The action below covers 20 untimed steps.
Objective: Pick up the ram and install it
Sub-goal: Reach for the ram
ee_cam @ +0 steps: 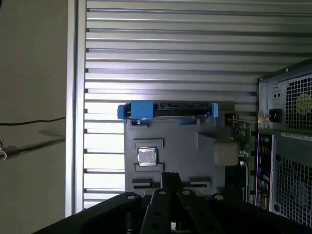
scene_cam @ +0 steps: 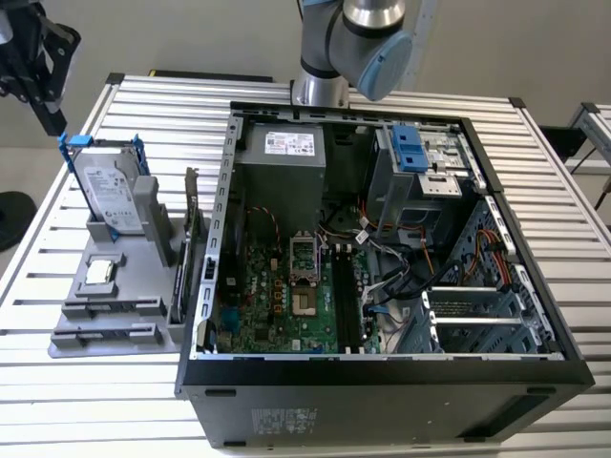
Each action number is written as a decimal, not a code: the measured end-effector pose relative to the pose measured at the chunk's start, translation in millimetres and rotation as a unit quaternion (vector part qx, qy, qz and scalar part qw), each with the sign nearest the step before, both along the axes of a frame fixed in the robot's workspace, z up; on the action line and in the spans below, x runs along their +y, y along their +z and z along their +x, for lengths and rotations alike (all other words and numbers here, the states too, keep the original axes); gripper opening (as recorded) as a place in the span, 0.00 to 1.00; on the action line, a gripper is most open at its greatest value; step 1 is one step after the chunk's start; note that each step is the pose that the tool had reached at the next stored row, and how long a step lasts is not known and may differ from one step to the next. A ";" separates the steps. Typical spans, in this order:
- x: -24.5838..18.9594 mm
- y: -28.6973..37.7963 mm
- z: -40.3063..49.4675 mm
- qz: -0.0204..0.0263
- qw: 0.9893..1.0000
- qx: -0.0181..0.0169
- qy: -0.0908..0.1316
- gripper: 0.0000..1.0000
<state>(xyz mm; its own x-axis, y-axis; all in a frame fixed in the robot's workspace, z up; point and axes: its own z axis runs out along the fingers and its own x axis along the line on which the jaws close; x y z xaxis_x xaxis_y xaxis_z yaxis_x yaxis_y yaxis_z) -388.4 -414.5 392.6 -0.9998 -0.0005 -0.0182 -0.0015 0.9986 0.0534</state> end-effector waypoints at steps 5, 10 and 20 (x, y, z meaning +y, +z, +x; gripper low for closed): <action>-5.7 0.0 0.0 0.000 1.000 0.000 0.000 0.00; -10.5 -0.1 0.0 0.000 1.000 0.000 0.000 0.00; -19.3 -0.1 0.0 0.000 1.000 0.000 0.000 0.00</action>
<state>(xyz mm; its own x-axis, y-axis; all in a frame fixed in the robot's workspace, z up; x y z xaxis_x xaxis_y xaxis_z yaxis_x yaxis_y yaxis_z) -388.4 -433.7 392.5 -0.9998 -0.0005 -0.0178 -0.0015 0.9986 0.0535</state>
